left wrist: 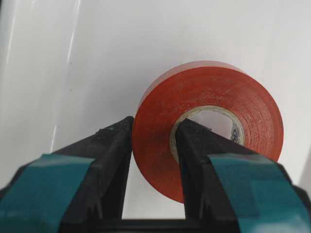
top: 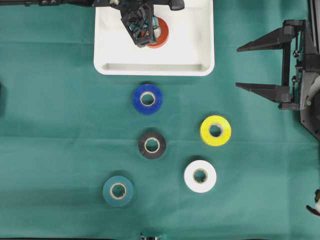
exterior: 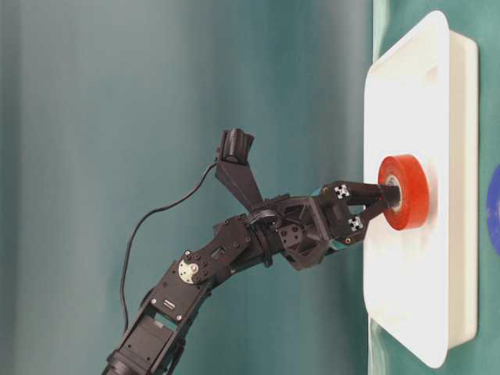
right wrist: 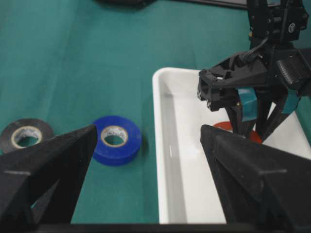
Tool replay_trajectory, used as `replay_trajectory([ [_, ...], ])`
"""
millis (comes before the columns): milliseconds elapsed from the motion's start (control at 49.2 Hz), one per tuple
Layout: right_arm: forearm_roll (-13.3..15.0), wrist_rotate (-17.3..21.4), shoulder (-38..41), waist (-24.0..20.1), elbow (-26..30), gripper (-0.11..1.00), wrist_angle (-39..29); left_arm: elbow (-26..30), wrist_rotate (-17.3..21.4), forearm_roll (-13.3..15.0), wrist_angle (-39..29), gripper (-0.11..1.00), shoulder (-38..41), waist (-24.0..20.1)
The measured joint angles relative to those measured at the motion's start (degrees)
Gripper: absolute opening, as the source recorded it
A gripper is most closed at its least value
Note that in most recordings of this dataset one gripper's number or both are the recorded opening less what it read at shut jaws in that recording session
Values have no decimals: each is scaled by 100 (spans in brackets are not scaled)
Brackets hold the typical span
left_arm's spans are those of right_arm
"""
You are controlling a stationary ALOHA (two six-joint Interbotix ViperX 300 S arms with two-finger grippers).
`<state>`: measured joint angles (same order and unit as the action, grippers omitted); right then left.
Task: Pick up the tape from a random location and place it into the white case.
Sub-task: 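Lower the tape into the tray and open the left gripper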
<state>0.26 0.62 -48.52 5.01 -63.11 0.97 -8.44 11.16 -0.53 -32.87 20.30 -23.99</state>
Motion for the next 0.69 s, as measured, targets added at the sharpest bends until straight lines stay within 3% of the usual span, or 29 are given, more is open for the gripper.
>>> replay_trajectory([
  [183,0,0,0,0,9,90,0,0,0,9,-53,80,0,-9],
  [264,0,0,-9,0,0,90,0,0,0,9,-44,96,0,-9],
  [691,0,-9,0,-9,0,90,0,0,0,9,-26,99,0,0],
])
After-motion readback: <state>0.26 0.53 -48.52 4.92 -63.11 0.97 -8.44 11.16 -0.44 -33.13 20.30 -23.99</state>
